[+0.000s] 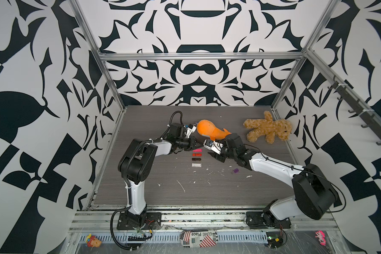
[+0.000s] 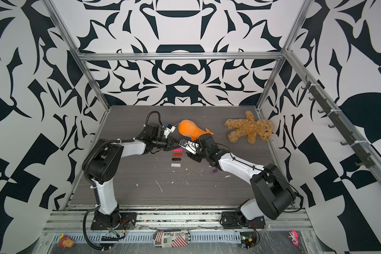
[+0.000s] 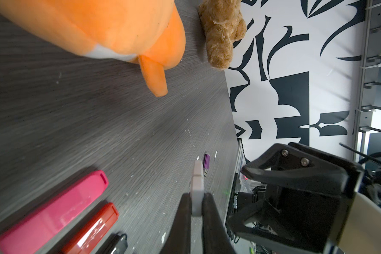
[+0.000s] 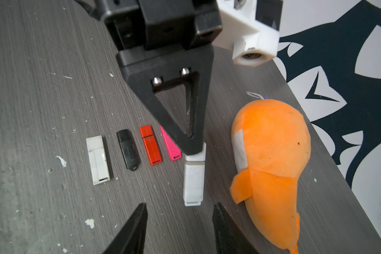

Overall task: Close the usb drive cover
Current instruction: Close the cover of the USB drive.

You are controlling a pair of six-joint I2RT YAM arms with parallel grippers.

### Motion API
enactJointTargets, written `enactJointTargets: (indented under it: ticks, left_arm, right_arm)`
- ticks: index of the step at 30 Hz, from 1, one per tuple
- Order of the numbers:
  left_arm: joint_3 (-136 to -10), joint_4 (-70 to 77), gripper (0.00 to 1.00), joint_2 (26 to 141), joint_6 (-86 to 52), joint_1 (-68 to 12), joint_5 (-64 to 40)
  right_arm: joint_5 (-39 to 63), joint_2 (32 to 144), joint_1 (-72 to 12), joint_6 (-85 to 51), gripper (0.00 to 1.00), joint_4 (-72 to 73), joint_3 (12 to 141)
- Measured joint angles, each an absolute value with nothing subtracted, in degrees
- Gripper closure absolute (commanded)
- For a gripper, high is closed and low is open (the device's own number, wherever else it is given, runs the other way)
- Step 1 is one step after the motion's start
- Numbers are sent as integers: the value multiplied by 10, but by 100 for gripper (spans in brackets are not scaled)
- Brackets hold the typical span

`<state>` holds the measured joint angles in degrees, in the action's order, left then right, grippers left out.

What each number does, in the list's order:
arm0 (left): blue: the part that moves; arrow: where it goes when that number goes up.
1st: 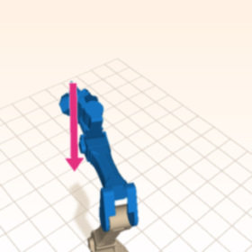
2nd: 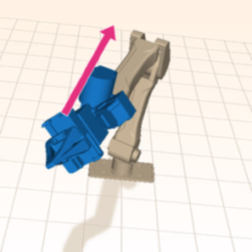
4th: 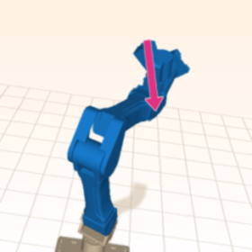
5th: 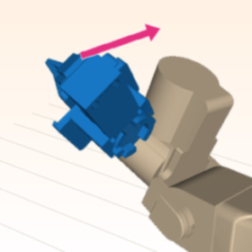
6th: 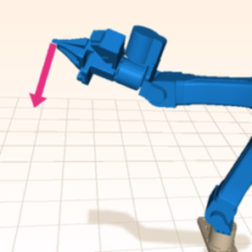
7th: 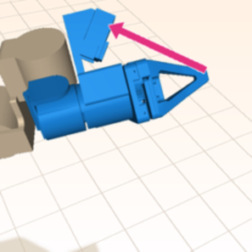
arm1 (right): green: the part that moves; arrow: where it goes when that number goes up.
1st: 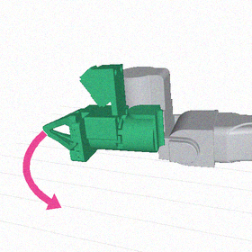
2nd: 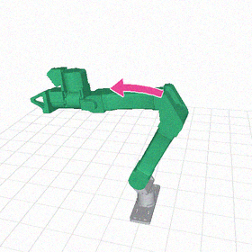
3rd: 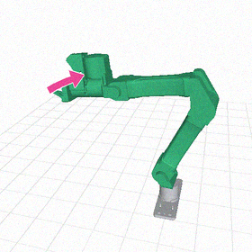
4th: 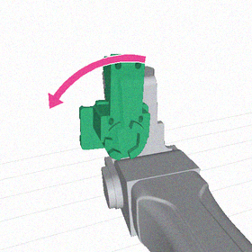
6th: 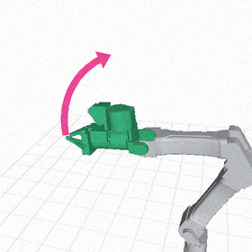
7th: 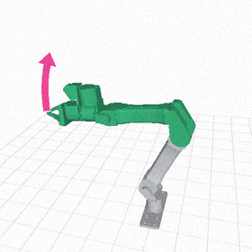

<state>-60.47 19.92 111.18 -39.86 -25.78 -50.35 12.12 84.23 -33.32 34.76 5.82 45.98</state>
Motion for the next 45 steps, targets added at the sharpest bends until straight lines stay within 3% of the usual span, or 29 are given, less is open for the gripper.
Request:
enactJointTargets:
  ticks: [13, 26, 36, 45]
  left_arm:
    - [-594, 199, 90, 1106, -399, -258, -501]
    - [-594, 199, 91, 1106, -403, -262, -500]
    - [-594, 198, 92, 1105, -403, -260, -498]
    - [-602, 177, 100, 1105, -384, -260, -498]
  right_arm:
    - [80, 910, -333, 332, 51, 83, 474]
    - [83, 946, -335, 344, 69, 132, 486]
    - [101, 953, -336, 368, 100, 145, 486]
    - [94, 956, -340, 360, 100, 157, 486]
